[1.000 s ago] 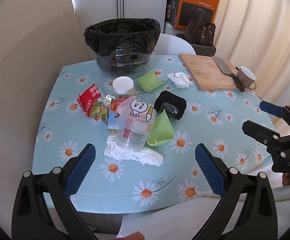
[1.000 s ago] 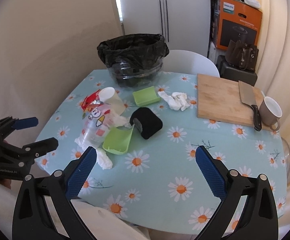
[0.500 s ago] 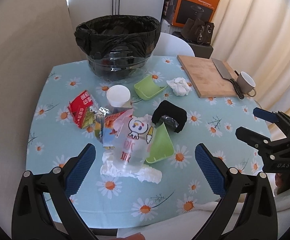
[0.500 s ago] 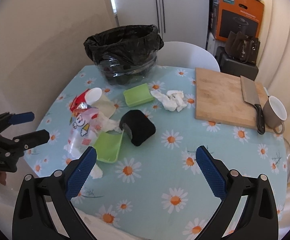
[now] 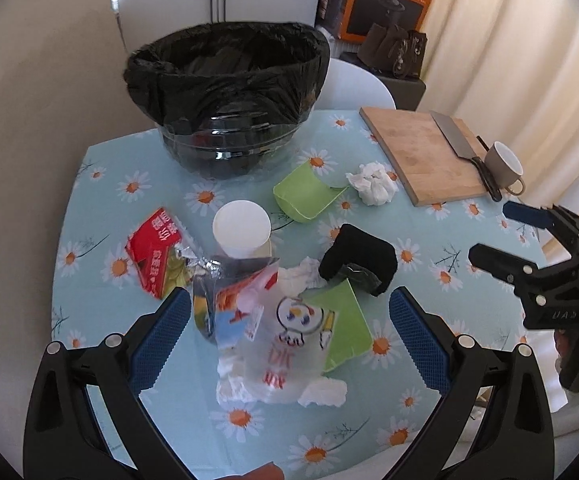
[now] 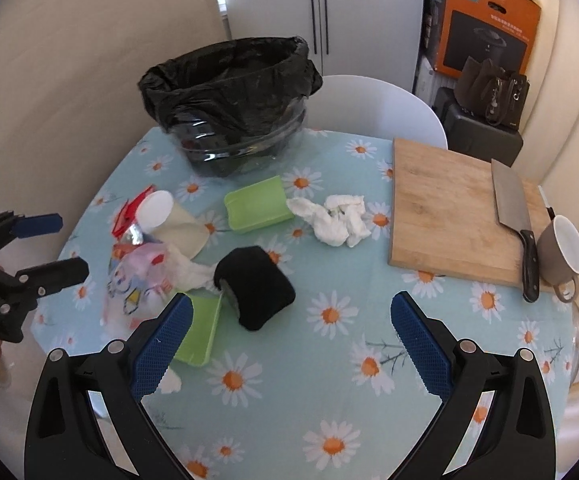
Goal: Collect trash
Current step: 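Grasp the white paper cup with the left tool while the right tool grasps the crumpled tissue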
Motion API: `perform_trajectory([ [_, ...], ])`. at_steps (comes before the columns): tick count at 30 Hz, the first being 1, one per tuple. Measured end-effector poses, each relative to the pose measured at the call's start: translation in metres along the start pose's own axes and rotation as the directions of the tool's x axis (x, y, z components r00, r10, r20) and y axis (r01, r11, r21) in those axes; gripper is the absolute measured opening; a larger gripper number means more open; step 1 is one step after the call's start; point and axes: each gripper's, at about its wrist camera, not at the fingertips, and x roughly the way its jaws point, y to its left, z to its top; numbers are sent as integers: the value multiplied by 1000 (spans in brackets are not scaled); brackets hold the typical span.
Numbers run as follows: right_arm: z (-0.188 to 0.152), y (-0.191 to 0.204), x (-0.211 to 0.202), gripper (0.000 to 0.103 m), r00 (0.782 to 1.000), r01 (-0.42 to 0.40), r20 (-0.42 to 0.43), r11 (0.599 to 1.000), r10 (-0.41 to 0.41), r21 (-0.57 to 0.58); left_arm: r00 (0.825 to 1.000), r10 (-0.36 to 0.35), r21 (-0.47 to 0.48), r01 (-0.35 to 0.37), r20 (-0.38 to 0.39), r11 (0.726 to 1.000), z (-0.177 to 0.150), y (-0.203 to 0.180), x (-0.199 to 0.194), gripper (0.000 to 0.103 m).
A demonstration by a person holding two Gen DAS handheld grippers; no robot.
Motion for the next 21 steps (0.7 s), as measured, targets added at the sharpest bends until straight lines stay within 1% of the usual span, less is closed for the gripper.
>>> perform_trajectory([
  [4, 11, -7, 17, 94, 1000, 5, -16, 1000, -5, 1, 999, -31, 15, 32, -38, 999, 11, 5, 18, 97],
  [7, 18, -13, 31, 94, 999, 4, -32, 1000, -4, 2, 997, -52, 3, 52, -60, 999, 20, 11, 30, 97],
  [9, 23, -17, 41, 94, 999, 3, -43, 1000, -2, 2, 997, -48, -15, 47, -67, 999, 25, 15, 35, 97],
  [12, 28, -22, 54, 94, 998, 4, -57, 1000, -3, 4, 995, -59, -17, 58, -86, 998, 33, 20, 44, 97],
  [16, 34, -28, 75, 94, 997, -4, -79, 1000, 4, 4, 992, -42, 28, 45, -119, 999, 42, 20, 60, 92],
  [18, 38, -30, 85, 94, 996, -1, -89, 1000, 1, -1, 987, -45, 43, 52, -153, 998, 44, 21, 73, 91],
  [21, 43, -35, 100, 94, 995, 10, -99, 1000, -10, -4, 981, -56, 48, 66, -184, 997, 48, 23, 87, 89],
])
